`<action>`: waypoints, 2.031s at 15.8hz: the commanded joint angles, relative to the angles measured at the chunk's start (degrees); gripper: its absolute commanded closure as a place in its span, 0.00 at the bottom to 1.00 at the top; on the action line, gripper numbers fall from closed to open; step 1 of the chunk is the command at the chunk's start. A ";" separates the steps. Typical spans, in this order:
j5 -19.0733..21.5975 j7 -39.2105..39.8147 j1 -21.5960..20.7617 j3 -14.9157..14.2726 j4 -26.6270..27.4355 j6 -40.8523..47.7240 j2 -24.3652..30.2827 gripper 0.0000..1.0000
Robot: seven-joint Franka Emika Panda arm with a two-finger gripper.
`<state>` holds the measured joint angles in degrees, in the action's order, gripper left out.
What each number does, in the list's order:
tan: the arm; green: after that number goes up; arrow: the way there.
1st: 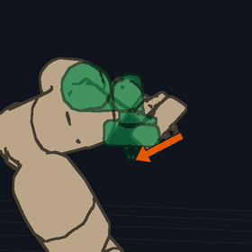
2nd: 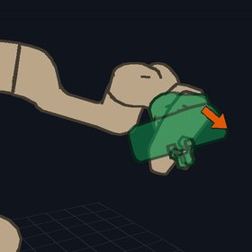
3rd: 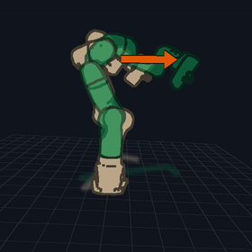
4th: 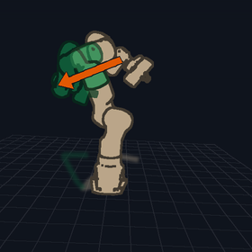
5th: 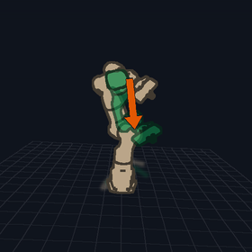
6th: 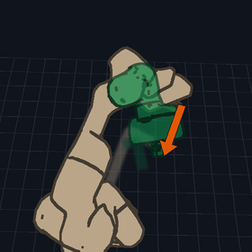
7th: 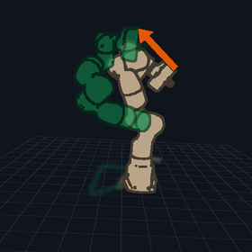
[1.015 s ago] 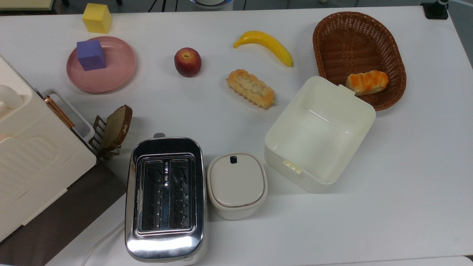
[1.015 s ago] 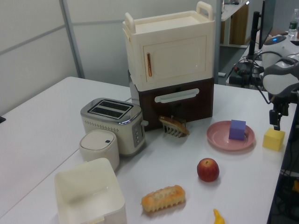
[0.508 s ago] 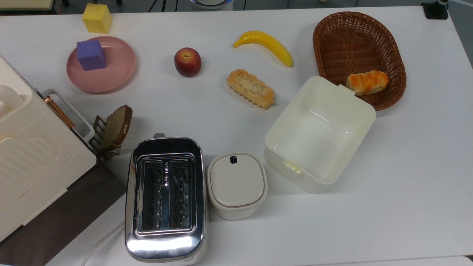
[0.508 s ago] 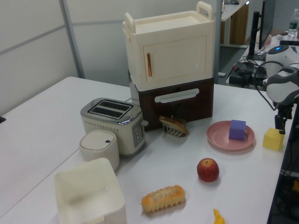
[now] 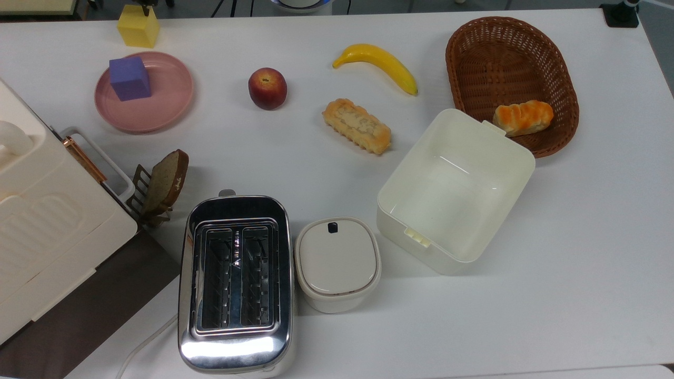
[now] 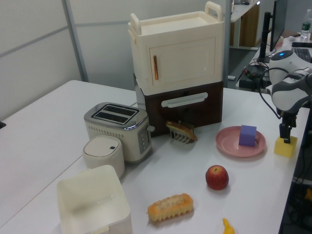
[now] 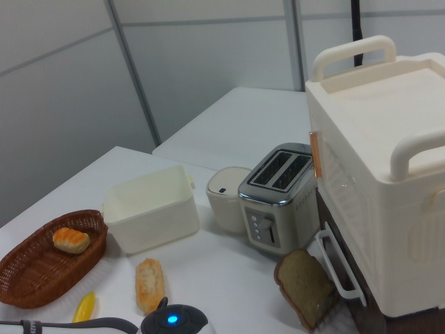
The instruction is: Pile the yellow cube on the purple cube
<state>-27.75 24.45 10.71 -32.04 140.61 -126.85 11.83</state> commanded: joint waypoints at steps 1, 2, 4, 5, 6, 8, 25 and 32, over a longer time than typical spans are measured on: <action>0.33 -1.16 -1.57 -1.45 2.82 -3.30 0.82 0.00; 0.33 -1.25 -1.57 -1.45 3.17 -4.44 0.65 0.00; 0.33 -1.16 -1.57 -1.89 3.53 -4.98 0.30 0.00; 0.33 -1.16 -1.57 -2.15 3.53 -4.98 0.12 0.00; 0.33 -1.16 -1.57 -2.24 3.53 -5.07 -0.05 0.00; 0.33 -1.16 -1.57 -2.24 3.53 -5.16 -0.93 0.13; 25.25 3.15 -6.14 -1.54 -16.06 14.18 0.39 1.00; 28.63 0.16 -9.30 -1.54 -19.06 8.56 -6.02 1.00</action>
<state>-0.38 25.85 2.68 -32.97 122.97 -115.81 9.96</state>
